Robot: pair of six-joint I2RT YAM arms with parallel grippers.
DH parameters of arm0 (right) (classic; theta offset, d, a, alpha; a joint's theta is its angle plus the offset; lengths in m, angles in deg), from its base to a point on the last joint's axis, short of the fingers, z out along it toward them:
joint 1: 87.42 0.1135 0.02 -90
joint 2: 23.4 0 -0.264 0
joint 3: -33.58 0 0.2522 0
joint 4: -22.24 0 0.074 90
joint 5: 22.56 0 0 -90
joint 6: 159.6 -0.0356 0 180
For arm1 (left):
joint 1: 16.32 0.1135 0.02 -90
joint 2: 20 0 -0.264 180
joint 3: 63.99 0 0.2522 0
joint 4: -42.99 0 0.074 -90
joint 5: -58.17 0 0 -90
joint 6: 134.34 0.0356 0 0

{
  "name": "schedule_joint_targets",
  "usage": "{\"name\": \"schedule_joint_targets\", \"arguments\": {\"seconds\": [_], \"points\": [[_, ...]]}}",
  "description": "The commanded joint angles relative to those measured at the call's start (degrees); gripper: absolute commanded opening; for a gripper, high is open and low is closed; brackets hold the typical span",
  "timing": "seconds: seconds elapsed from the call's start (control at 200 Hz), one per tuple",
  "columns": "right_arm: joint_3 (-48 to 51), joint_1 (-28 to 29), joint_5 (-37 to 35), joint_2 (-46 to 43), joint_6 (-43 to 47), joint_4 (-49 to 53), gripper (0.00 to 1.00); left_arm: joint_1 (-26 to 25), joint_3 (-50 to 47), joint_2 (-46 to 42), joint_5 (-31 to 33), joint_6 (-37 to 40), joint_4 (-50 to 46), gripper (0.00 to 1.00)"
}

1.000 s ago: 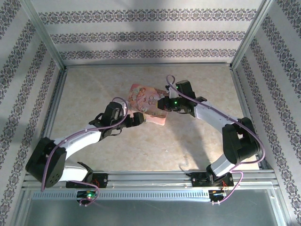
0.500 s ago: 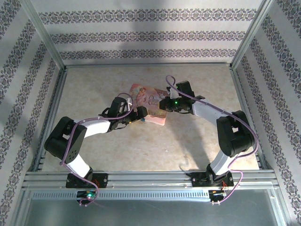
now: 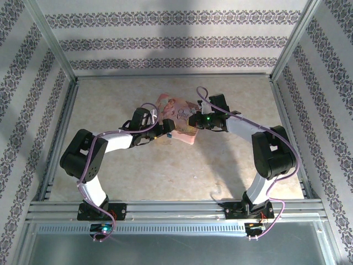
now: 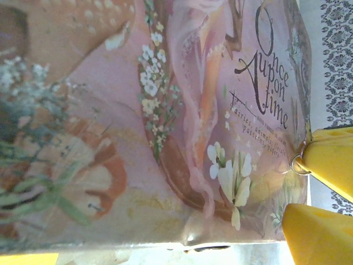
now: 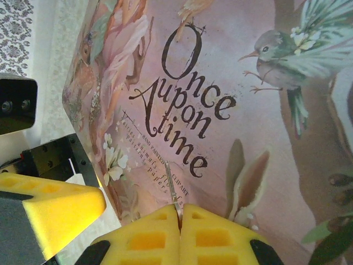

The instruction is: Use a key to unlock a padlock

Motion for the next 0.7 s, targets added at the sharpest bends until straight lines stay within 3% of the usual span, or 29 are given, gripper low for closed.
{"name": "schedule_joint_targets", "arguments": {"seconds": [0.0, 0.44, 0.695], "points": [[0.21, -0.37, 0.3, 0.83, 0.58, -0.92, 0.0, 0.54, -0.59, -0.61, -0.11, 1.99, 3.36, 1.0], [1.56, 0.33, 0.05, 0.84, 0.54, -1.45, 0.0, -0.1, -10.93, -6.23, 1.12, 8.12, 6.98, 1.0], [1.53, 0.54, -0.25, 0.91, 0.61, -1.72, 0.0, -2.16, -8.36, -4.28, 2.34, 15.9, 5.89, 0.87]]}}
